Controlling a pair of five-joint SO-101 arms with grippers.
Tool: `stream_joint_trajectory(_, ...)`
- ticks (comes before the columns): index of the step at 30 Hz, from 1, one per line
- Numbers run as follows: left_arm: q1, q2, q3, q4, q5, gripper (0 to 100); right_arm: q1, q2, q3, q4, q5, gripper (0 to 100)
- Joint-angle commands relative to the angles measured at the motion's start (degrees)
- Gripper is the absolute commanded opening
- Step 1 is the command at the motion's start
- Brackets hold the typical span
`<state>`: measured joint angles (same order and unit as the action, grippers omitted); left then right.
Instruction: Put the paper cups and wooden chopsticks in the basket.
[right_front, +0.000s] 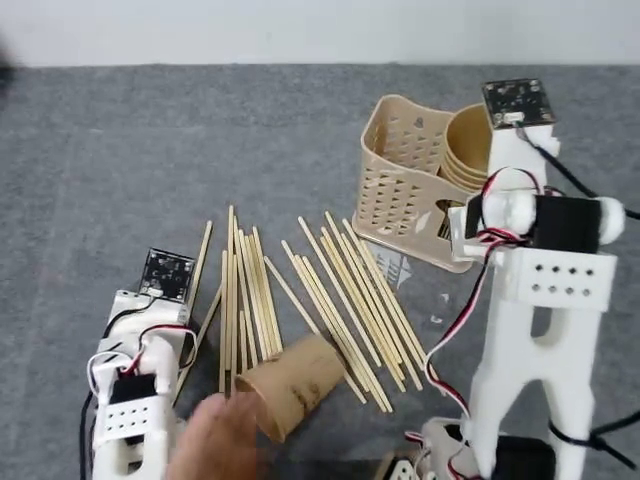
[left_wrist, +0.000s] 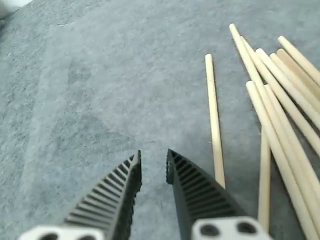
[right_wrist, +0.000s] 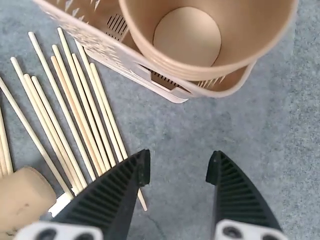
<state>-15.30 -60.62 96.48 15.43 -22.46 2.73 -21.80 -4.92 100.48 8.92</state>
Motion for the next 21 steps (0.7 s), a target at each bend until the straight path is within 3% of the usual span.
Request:
stream_joint_trajectory(1, 0.44, 0.00, -0.48, -1.23, 0.18, 9, -3.03, -2.95, -2.73, 2.15, -0.26, 21.2)
stream_joint_trajectory(21, 0.35, 0.00, -0.48, -1.32, 0.18, 9, -5.58, -3.03, 1.23, 1.98, 0.00, 21.2)
